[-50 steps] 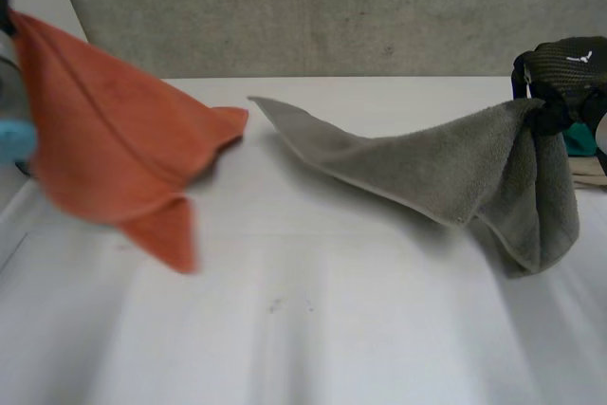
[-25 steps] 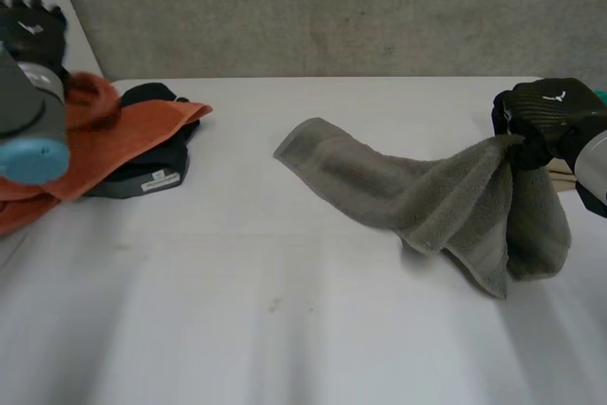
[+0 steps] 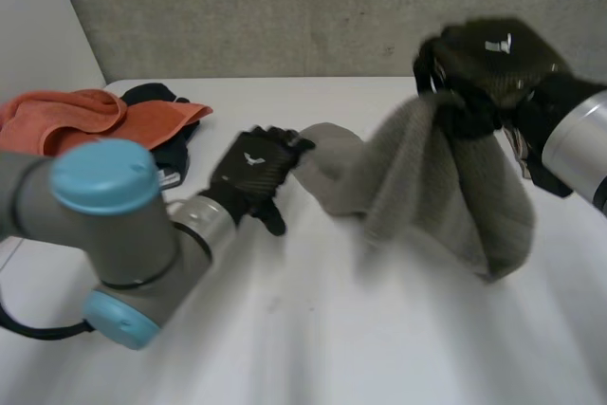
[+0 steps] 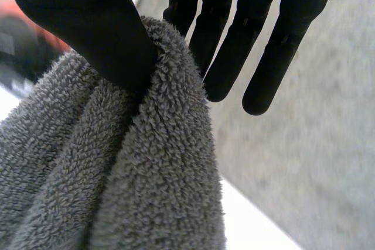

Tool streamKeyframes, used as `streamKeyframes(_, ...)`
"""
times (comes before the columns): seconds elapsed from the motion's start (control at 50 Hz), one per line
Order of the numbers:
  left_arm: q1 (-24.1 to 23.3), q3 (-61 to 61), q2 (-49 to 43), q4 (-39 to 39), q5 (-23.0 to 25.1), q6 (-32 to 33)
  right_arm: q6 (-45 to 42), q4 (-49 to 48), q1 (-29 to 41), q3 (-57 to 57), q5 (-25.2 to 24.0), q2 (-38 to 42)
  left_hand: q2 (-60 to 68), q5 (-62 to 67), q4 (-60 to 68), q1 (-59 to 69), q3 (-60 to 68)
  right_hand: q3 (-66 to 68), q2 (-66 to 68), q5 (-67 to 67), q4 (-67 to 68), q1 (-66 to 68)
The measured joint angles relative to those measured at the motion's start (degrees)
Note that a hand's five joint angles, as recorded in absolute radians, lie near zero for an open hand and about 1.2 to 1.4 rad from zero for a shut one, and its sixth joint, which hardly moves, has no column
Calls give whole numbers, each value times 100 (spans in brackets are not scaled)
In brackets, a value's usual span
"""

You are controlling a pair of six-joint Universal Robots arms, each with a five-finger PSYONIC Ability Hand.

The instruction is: Fold the laundry.

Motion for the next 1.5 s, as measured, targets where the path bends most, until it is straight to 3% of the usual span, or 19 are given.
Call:
streamKeyframes(0.22, -583, 1082, -1337, 142, -699, -471, 1154, 118, 404, -466, -258, -815, 237, 174, 214, 350, 195, 0, 0, 0, 0, 0)
streamKeyframes(0.24, -619, 1213, -1467, 127, -789, -565, 1284, 128, 397, -474, -293, -912, 1209, 1042, 1099, 1394, 1182, 0, 0, 1, 0, 0)
streamKeyframes(0.26, -641, 1290, -1540, 114, -853, -627, 1311, 130, 395, -475, -301, -932, 1209, 1042, 1099, 1394, 1182, 0, 0, 1, 0, 0)
streamKeyframes(0.3, -679, 1441, -1659, 78, -1060, -765, 1502, 156, 347, -467, -356, -1079, 4407, 4299, 4410, 5078, 4334, 0, 0, 1, 0, 0)
streamKeyframes(0.4, -616, 1324, -1343, 10, -1698, -856, 1437, 225, -3, -417, -399, -981, 5664, 5275, 5674, 5624, 5595, 0, 0, 1, 0, 0)
streamKeyframes(0.52, -325, 730, -434, -7, -1984, -799, 911, 395, -623, -443, -388, -409, 5668, 5275, 5678, 5624, 5599, 0, 0, 1, 0, 0)
streamKeyframes(0.6, -23, -216, 782, -17, -1743, -546, 135, 574, -1123, -686, -305, 590, 5671, 5275, 5678, 5624, 5600, 0, 0, 1, 0, 0)
streamKeyframes(0.74, 10, -999, 1620, 3, -1232, -83, -193, 556, -1186, -1171, -113, 1738, 5677, 5275, 5679, 5624, 5600, -562, -496, -480, -601, -336)
streamKeyframes(0.76, -37, -1200, 1806, 11, -1106, 96, -215, 395, -1146, -1473, 95, 2323, 5677, 5275, 5679, 5624, 5600, -2686, -2685, -2673, -2728, -2288)
streamKeyframes(0.78, -37, -1200, 1806, 11, -1106, 96, -215, 395, -1146, -1473, 95, 2323, 5677, 5275, 5679, 5624, 5600, -2686, -2685, -2673, -2728, -2288)
streamKeyframes(0.82, -109, -1284, 1881, 12, -1084, 210, -217, 125, -1044, -1723, 473, 2792, 5681, 5274, 5681, 5624, 5612, -5100, -5079, -5058, -5109, -4644)
streamKeyframes(0.84, -134, -1288, 1888, 12, -1100, 232, -220, 18, -988, -1784, 659, 2911, 5686, 5275, 5681, 5624, 5622, -5231, -5198, -5179, -5291, -4754)
streamKeyframes(0.94, -281, -1195, 1879, 7, -1267, 263, -254, -259, -725, -1673, 1509, 2934, 5687, 5275, 5681, 5624, 5624, -5611, -5453, -5454, -5650, -4911)
streamKeyframes(1.04, -459, -1098, 1881, 14, -1401, 260, -430, -239, -621, -895, 1870, 2149, 5687, 5275, 5681, 5624, 5624, -5611, -5453, -5454, -5650, -4911)
streamKeyframes(1.08, -474, -1093, 1878, 18, -1406, 260, -466, -227, -621, -783, 1865, 2034, 5687, 5275, 5681, 5624, 5624, -5611, -5453, -5454, -5650, -4911)
streamKeyframes(1.1, -528, -1086, 1841, 24, -1422, 263, -626, -196, -629, -369, 1782, 1626, 3586, 3533, 3661, 3454, 3569, -5611, -5454, -5454, -5650, -4911)
streamKeyframes(1.22, -538, -1092, 1380, 31, -1426, 368, -1491, -154, -672, 748, 1242, 855, 1038, 937, 1031, 1068, 1028, -5597, -5449, -5448, -5639, -4911)
streamKeyframes(1.38, -169, -1072, 481, 6, -1359, 821, -3108, -349, -1001, 1712, 574, 592, 512, 347, 476, 686, 469, -5283, -5249, -5161, -5352, -4819)
streamKeyframes(1.5, 74, -993, -49, 6, -1289, 1105, -3604, -1072, -1324, 1959, 83, 1079, 513, 347, 476, 686, 470, -4782, -4802, -4639, -4836, -4288)
